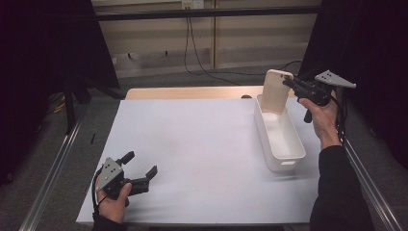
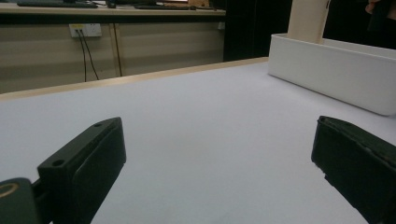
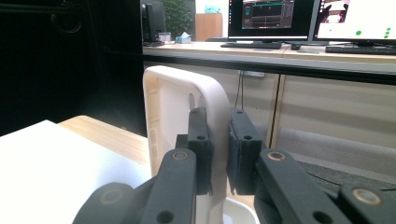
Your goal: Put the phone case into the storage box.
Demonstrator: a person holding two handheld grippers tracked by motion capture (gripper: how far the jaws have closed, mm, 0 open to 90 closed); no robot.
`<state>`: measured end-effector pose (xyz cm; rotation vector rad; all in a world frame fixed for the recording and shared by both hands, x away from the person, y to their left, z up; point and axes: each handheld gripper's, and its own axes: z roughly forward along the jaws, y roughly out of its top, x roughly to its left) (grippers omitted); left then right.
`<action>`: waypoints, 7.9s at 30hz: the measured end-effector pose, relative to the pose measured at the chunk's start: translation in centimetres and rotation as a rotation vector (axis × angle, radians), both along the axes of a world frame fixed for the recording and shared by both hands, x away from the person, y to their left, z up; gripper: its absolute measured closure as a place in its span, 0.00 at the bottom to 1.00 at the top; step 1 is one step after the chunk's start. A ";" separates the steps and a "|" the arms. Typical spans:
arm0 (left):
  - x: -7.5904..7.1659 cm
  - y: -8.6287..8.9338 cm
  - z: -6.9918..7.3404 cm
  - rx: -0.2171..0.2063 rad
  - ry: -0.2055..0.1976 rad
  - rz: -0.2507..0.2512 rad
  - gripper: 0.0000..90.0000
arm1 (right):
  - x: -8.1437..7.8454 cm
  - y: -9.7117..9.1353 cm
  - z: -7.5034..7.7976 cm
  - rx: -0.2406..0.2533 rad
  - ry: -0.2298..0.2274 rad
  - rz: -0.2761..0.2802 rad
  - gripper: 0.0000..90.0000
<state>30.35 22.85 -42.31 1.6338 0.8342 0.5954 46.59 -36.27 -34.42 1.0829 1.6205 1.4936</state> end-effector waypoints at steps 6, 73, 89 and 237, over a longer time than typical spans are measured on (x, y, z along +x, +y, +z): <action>0.0 -0.1 -0.1 0.005 0.011 -0.006 0.03 | 0.5 0.4 -1.2 -0.003 0.010 0.006 0.90; 0.5 -0.4 -0.6 0.044 0.027 -0.015 0.04 | 5.2 0.4 -5.9 -0.060 0.090 -0.145 0.78; 0.7 -0.2 -0.6 0.049 0.028 -0.015 0.04 | 5.3 0.4 -6.0 -0.051 0.102 -0.164 0.72; -0.1 0.1 0.1 -0.022 -0.019 0.035 0.03 | -20.4 2.1 -6.1 -0.050 0.029 -0.215 0.00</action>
